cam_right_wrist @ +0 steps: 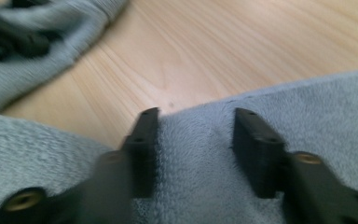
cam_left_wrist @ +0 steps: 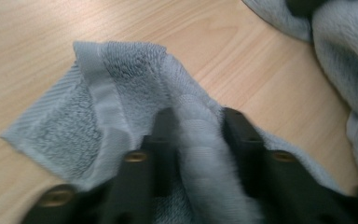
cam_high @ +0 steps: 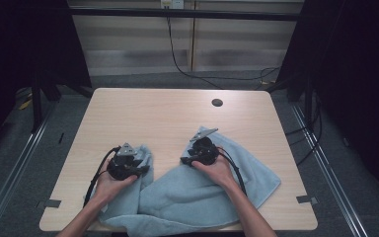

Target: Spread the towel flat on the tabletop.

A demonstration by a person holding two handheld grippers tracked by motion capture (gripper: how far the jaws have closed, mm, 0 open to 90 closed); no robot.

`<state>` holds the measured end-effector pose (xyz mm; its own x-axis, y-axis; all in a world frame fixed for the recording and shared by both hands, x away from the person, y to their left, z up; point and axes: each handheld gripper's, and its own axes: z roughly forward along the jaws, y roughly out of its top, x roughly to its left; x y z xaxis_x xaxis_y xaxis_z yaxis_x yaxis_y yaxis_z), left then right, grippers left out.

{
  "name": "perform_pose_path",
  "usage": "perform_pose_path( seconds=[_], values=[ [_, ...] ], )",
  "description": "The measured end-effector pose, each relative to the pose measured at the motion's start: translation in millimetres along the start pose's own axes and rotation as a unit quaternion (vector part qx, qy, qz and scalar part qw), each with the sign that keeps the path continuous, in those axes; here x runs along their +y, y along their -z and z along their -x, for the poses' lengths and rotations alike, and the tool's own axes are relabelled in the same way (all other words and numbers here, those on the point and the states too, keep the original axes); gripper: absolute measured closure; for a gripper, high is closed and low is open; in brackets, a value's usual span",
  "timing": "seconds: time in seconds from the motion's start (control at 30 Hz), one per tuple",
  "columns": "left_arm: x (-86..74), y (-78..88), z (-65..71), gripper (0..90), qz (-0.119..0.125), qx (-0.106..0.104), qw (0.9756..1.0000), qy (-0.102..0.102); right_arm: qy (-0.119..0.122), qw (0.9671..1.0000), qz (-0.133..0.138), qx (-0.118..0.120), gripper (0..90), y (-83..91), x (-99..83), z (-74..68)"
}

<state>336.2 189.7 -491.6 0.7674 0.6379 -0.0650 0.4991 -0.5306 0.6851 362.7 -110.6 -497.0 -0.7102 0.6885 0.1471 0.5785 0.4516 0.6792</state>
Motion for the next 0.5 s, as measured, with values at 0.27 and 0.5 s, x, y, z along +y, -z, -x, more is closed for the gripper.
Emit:
perform_pose_path(
  seconds=[0.27,0.5],
  values=[
    [-1.3,40.7,-19.4,82.8,0.087,0.035,0.994,0.056,-0.062,0.9831,0.138,-0.102,85.0,63.6,15.8,35.9],
    [-11.5,75.6,-35.5,82.9,0.136,0.074,0.9823,0.106,-0.121,0.9545,0.201,-0.184,83.7,108.8,9.1,69.4]
  ],
)
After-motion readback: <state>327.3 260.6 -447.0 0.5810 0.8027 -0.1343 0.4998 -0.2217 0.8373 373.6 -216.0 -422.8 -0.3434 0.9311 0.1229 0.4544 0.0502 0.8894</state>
